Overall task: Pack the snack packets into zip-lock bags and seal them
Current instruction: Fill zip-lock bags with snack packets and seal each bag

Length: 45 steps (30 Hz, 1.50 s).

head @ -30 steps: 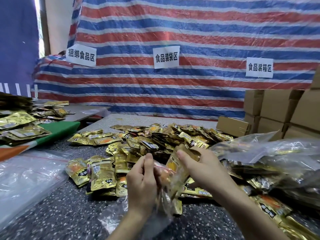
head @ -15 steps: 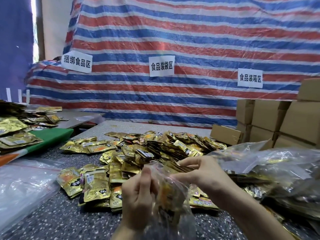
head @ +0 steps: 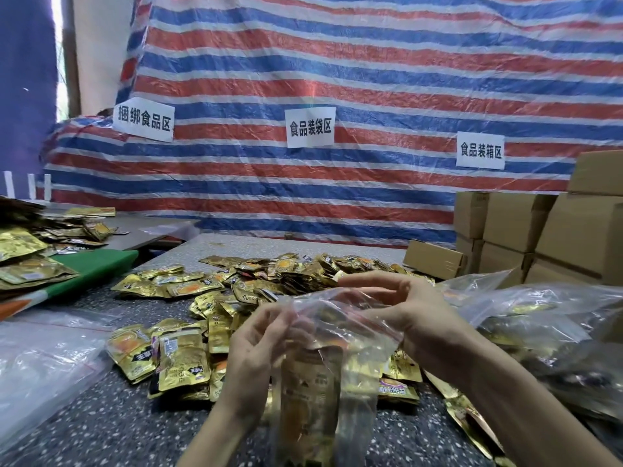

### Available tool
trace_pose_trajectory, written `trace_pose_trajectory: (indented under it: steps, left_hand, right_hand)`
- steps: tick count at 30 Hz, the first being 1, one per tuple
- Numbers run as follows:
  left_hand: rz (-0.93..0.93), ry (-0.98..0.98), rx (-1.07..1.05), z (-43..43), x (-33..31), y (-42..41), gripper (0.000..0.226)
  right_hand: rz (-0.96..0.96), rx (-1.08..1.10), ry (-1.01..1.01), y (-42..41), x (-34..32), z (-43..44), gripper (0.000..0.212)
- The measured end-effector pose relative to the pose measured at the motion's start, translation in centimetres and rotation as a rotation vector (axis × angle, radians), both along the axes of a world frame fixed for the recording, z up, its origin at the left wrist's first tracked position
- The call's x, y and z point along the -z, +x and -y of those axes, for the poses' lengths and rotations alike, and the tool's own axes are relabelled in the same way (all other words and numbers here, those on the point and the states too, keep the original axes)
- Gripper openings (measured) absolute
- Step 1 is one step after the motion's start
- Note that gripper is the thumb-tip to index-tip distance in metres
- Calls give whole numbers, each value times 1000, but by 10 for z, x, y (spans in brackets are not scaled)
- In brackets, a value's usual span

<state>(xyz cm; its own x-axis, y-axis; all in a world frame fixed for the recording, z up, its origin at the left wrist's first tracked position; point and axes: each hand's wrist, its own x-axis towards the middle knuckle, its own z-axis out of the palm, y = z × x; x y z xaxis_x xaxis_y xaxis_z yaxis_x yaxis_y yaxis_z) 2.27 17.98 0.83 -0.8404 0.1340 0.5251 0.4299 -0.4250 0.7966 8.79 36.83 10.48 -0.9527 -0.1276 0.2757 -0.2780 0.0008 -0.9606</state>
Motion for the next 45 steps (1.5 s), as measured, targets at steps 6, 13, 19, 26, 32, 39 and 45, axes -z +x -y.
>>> trace_pose_trajectory:
  steps: [6,13,19,26,32,39,45]
  left_hand:
    - [-60,132,-49,1,-2,1,9]
    - [28,190,-77,3,1,-4,9]
    - [23,160,-82,0,2,-4,27]
    - [40,204,-18,-1,2,-3,26]
    - [45,210,-22,-1,2,-2,28]
    - [42,210,-29,-2,2,-3,37]
    - [58,201,-16,-3,1,-3,35]
  right_hand:
    - [-38,176,-115,-11,14,-6,23]
    - [52,231,1107,-20,92,-43,36]
    - [-45,447,1243,-30,129,-47,40]
    - [-350,563,1354,-28,138,-51,34]
    - [-543,670,1264,-21,120,-46,18]
    - [-326,690,733,-19,84,-46,10]
    - [-88,666,316,-21,69,-43,19]
